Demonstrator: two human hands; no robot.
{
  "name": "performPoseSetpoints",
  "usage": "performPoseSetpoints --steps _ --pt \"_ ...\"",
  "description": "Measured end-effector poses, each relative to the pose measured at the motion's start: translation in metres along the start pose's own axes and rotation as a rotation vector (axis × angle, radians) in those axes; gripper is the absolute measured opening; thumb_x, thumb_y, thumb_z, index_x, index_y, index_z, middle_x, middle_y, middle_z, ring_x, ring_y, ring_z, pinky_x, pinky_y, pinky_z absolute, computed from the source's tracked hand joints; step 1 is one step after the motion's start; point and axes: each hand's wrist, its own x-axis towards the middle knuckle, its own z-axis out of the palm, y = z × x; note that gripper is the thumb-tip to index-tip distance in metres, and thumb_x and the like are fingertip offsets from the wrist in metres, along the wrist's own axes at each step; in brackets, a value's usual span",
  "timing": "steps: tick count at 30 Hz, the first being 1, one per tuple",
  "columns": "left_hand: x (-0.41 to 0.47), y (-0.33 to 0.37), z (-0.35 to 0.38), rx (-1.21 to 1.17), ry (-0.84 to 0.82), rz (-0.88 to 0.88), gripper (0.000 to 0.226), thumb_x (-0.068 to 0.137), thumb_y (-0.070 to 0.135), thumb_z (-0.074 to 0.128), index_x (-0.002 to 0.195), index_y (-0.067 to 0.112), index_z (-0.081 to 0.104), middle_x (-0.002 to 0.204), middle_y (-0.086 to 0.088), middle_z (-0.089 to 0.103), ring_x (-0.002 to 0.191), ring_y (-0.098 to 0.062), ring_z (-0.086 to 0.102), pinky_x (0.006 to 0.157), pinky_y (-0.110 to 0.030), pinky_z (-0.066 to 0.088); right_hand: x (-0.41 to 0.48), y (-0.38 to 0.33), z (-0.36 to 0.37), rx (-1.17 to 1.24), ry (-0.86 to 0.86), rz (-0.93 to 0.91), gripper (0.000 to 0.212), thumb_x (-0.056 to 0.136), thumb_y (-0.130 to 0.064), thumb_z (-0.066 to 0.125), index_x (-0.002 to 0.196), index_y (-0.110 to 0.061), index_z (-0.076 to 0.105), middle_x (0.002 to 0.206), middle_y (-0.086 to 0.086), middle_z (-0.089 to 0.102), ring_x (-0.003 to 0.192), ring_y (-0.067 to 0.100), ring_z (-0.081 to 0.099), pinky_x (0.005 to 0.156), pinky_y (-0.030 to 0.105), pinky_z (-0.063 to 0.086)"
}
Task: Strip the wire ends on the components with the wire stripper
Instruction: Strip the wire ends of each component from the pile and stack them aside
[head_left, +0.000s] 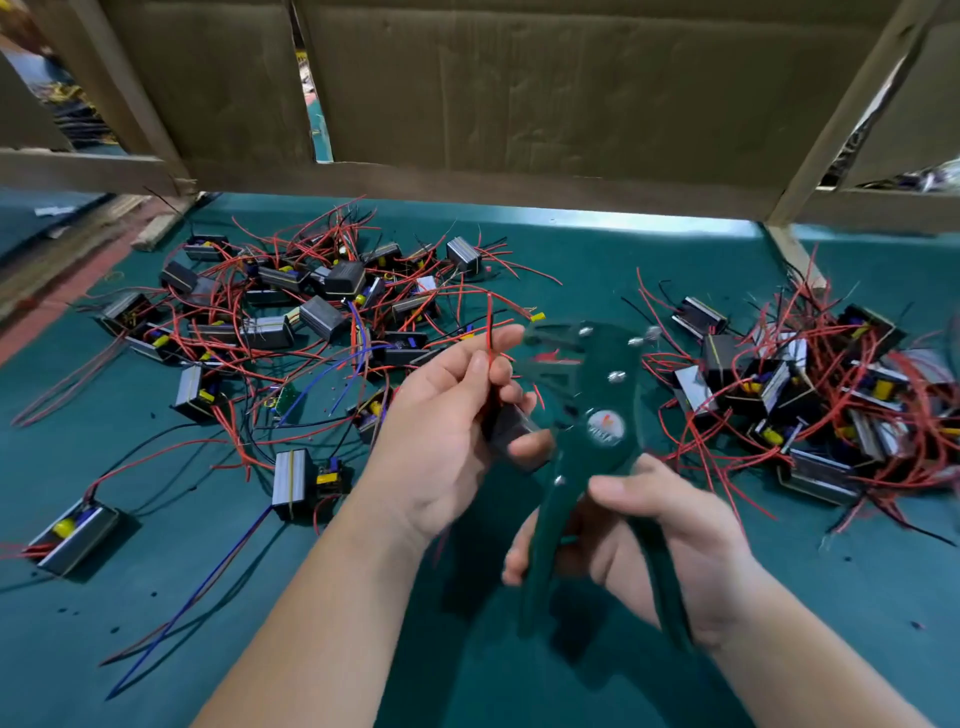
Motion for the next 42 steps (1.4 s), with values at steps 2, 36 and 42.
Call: performPoseSetpoints --steps 2,36,42 --pt "0.0 -0.002 0.002 -0.043 0.03 -0.039 0.032 0.097 0.016 0.043 0.083 0.017 0.072 0.065 0.002 0.051 0.042 -0.006 0.042 0.034 -0.011 0.029 0.001 0.006 0.004 -0.027 -0.039 0.036 0.066 0.059 -0.026 0.084 0.117 -0.002 0.064 0.075 0.031 0.062 0.07 0.04 0.063 0.072 0.052 0.052" --pt "0.011 0.016 -0.056 1.216 -0.098 -0.013 0.033 0.091 0.003 0.06 0.064 0.021 0.064 0.055 -0.001 0.066 0.045 -0.012 0.062 0.043 -0.019 0.048 -0.017 -0.037 -0.018 -0.04 0.223 -0.264 0.063 0.048 -0.02 0.087 0.104 0.001 0.068 0.08 0.016 0.059 0.064 0.042 0.062 0.063 0.053 0.054" --pt "0.015 0.04 -0.072 1.186 0.367 0.485 0.028 0.095 0.016 0.056 0.072 0.029 0.064 0.061 0.015 0.066 0.043 -0.001 0.052 0.043 -0.012 0.042 -0.029 -0.06 -0.028 -0.016 0.279 -0.513 0.059 0.054 -0.025 0.082 0.107 -0.005 0.065 0.085 0.007 0.057 0.069 0.034 0.067 0.07 0.047 0.057"
